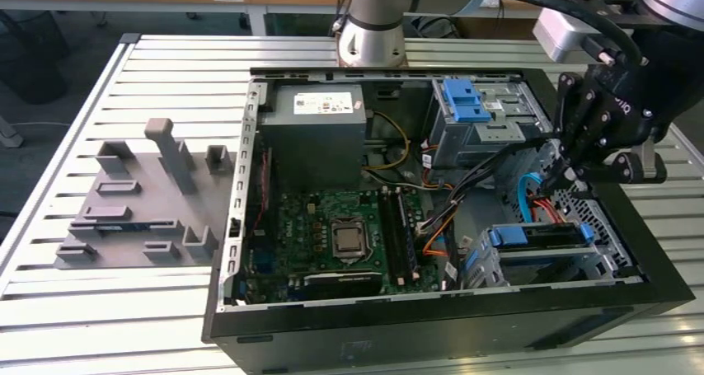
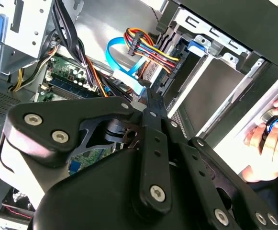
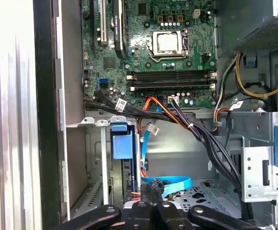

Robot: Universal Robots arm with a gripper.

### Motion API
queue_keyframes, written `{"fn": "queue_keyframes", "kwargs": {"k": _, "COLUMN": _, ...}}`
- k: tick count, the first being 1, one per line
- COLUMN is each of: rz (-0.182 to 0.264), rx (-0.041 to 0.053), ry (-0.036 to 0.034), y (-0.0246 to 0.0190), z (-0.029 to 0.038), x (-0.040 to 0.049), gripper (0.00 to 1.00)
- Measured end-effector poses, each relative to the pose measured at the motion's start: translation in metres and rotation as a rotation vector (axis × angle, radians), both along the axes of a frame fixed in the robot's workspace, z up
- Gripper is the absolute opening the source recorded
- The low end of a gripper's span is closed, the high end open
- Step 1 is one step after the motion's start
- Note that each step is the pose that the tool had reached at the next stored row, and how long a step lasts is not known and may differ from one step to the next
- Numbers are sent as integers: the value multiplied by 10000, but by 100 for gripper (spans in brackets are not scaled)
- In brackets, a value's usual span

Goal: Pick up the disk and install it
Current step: 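Insert the second disk wire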

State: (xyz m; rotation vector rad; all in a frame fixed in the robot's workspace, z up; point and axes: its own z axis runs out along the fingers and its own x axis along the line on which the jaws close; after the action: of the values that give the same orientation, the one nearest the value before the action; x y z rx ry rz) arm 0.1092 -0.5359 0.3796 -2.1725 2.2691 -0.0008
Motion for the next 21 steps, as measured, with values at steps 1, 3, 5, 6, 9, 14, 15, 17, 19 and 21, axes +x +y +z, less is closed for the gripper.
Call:
{"fn": "queue_keyframes", "kwargs": {"k": 1, "rz": 0, "rx": 6, "ry": 0, "y": 2, "z": -3, "x": 0, "gripper": 11}}
{"fn": "queue_keyframes", "kwargs": {"k": 3, "rz": 0, "rx": 11, "ry": 0, "y": 4, "z": -8, "x": 0, "gripper": 11}}
{"fn": "queue_keyframes", "kwargs": {"k": 5, "rz": 0, "rx": 12, "ry": 0, "y": 4, "z": -15, "x": 0, "gripper": 11}}
{"fn": "queue_keyframes", "kwargs": {"k": 6, "rz": 0, "rx": 13, "ry": 0, "y": 4, "z": -21, "x": 0, "gripper": 11}}
{"fn": "queue_keyframes", "kwargs": {"k": 9, "rz": 2, "rx": 13, "ry": 0, "y": 5, "z": -41, "x": 0, "gripper": 11}}
{"fn": "queue_keyframes", "kwargs": {"k": 14, "rz": 2, "rx": 14, "ry": 0, "y": 4, "z": -19, "x": -3, "gripper": 11}}
{"fn": "queue_keyframes", "kwargs": {"k": 15, "rz": 3, "rx": 14, "ry": 0, "y": 4, "z": 5, "x": -6, "gripper": 11}}
{"fn": "queue_keyframes", "kwargs": {"k": 17, "rz": 10, "rx": 13, "ry": 0, "y": 5, "z": 36, "x": -9, "gripper": 11}}
{"fn": "queue_keyframes", "kwargs": {"k": 19, "rz": 12, "rx": 17, "ry": 0, "y": 7, "z": 36, "x": -11, "gripper": 11}}
{"fn": "queue_keyframes", "kwargs": {"k": 21, "rz": 18, "rx": 13, "ry": 0, "y": 20, "z": 36, "x": -11, "gripper": 11}}
